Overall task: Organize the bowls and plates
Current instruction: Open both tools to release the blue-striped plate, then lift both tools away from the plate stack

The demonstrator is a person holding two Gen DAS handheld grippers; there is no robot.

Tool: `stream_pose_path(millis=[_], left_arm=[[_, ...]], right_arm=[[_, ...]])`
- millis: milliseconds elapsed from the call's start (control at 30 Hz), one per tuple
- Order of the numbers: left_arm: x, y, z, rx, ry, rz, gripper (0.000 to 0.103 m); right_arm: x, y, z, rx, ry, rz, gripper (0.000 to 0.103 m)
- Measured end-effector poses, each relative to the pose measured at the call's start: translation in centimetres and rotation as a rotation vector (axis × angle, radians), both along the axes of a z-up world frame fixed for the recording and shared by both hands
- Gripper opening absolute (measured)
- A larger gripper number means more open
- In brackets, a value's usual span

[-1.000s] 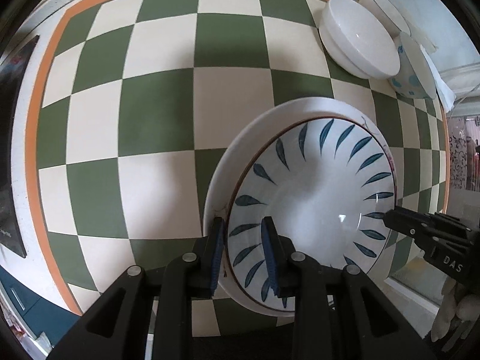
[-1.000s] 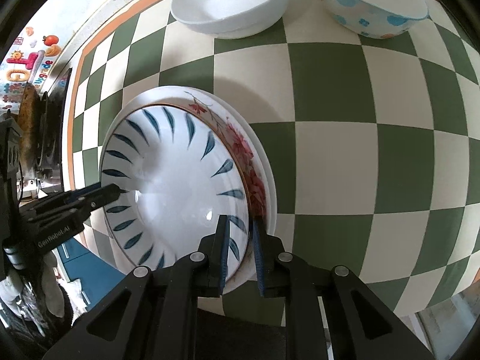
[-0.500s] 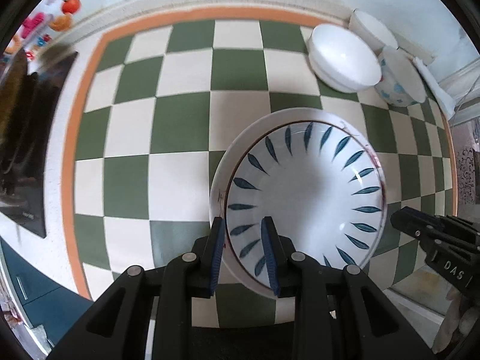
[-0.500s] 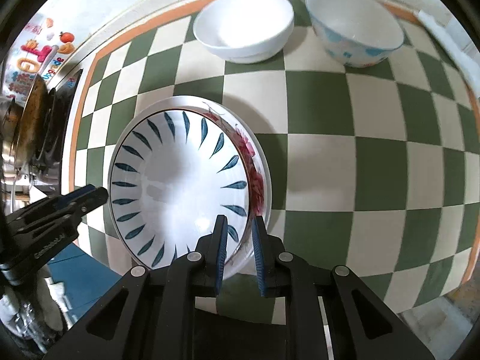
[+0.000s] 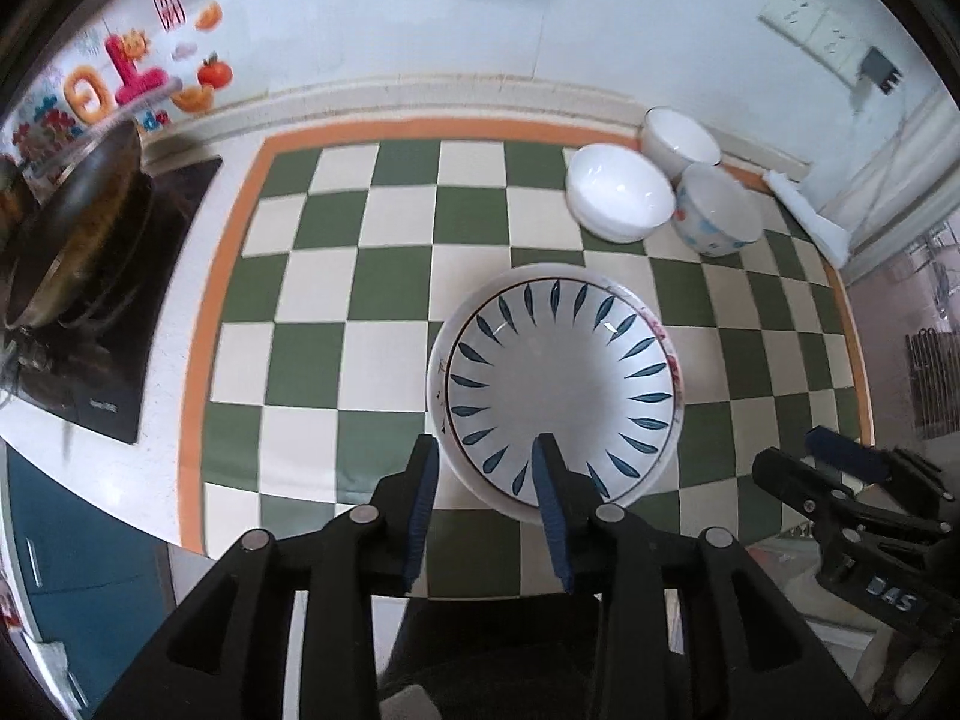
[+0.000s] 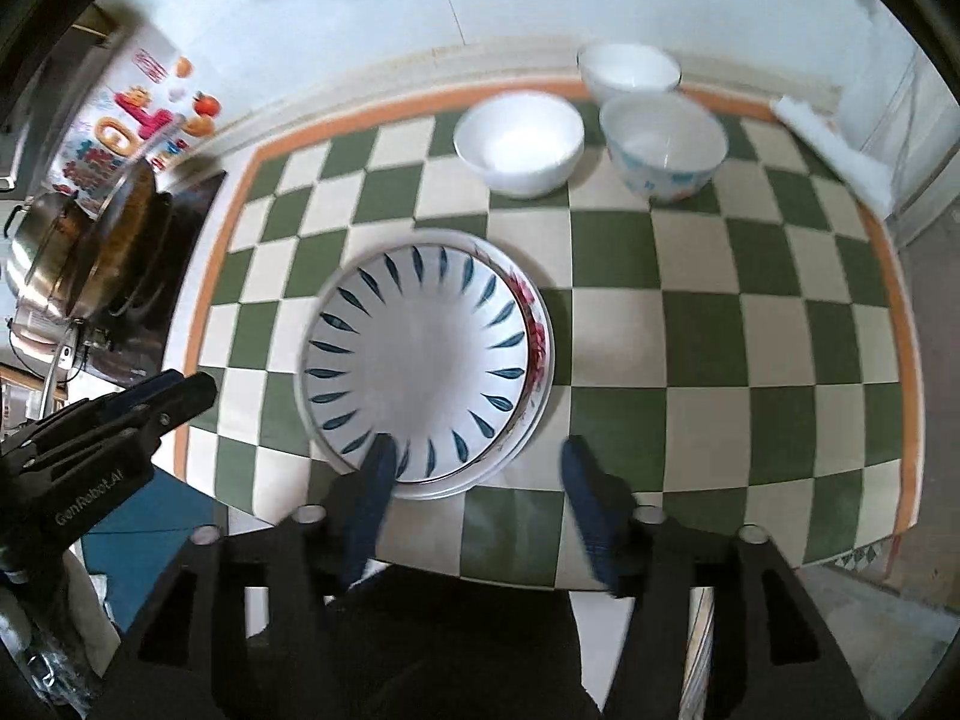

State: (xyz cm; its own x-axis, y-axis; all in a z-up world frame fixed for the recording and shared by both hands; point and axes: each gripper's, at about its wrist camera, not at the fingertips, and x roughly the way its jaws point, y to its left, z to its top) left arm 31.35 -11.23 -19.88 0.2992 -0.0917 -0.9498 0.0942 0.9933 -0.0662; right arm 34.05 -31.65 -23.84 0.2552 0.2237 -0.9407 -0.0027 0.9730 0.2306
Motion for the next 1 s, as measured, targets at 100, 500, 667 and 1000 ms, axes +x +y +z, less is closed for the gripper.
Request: stream_pose_path(millis=[100,500,667,1000], left_arm=[[-1.1,0.3,1.4,-0.016,-0.024,-0.012,0.055],[-6.3,2.3,6.7,-0.057,-0.14,-0.041,0.095],[-8.1,2.7,7.6,-0.051,-0.159,-0.062,0.095],[-7.8,2.0,8.2,-0.083,-0.192,-0.091,0.103]], right_arm=[[-1.4,0.2,2.5,0.003,-0.051,-0.025,0.081],[-8.0,2.0,9.5,-0.057,-0.179,-0.093,0.094],[-10.2,2.6,10.4,-0.04,-0.184,-0.116,0.095],[-10.3,1.9,10.8,0.008,-0.196,-0.145,0.097]])
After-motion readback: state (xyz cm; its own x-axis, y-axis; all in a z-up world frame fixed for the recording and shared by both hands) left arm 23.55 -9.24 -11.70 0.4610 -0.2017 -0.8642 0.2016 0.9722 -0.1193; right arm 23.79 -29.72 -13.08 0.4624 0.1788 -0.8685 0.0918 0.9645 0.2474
